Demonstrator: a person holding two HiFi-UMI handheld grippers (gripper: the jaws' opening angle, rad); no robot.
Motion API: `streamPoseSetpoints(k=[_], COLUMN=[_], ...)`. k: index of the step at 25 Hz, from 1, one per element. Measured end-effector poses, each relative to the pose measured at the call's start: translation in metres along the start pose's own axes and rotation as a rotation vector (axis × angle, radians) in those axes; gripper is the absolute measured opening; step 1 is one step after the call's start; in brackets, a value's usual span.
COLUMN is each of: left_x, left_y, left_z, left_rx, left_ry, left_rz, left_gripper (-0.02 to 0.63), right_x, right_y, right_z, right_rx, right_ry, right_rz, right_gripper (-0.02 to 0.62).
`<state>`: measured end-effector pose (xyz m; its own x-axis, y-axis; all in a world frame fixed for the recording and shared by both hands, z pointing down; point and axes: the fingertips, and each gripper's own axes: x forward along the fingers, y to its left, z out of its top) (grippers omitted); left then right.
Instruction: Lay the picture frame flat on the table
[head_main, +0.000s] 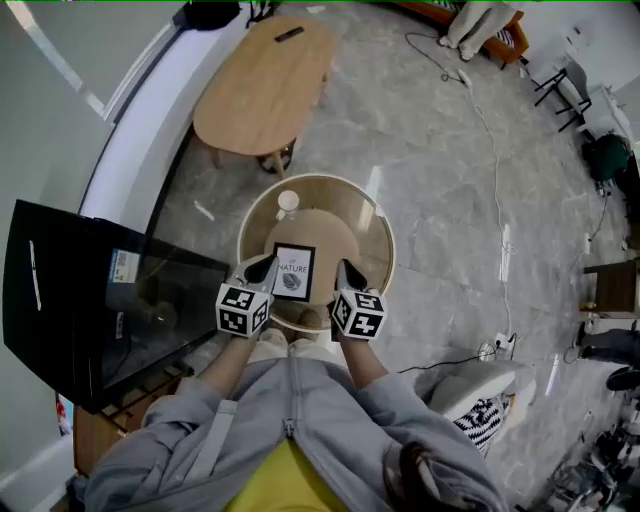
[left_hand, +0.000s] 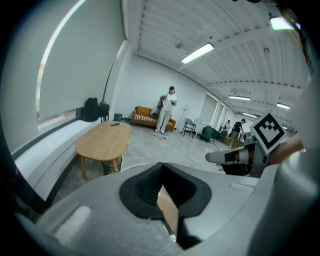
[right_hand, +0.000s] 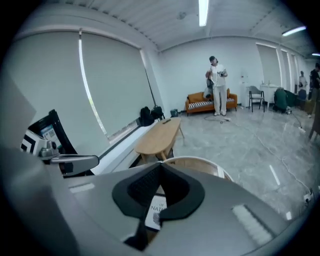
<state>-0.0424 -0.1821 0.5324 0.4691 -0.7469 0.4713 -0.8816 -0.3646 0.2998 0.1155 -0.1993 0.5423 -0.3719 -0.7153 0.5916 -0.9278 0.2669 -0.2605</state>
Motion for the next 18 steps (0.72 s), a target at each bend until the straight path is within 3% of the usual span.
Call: streamPoseSetpoints(k=[6,11,15,18], left_x=[-0.041,-0.081,-0.111,-0.126], left_y=[-0.025,-0.046,-0.065,-0.073], left_z=[0.101,0.176,0.212,0.222], left_rx=[0.134,0.225,0.270,0.290], left_ry=[-0.228,-0.402,-0.485,-0.525], left_rz=[0.031,0.052,0.071,0.072], left_gripper=[0.000,0.000,0.000,0.000], right_x=[-0.048,-0.095,-0.143,-0.159], right_y=[0.031,0.074,0.102,0.109], right_z=[0.090,0.165,0.202,0.206], right_rx=[-0.089,-0.254,-0.360,-0.345], right_ry=[-0.232,-0.437,-0.590,-0.628], right_rz=[0.026,0.061,0.090,0.112], right_gripper=[0.000,0.000,0.000,0.000])
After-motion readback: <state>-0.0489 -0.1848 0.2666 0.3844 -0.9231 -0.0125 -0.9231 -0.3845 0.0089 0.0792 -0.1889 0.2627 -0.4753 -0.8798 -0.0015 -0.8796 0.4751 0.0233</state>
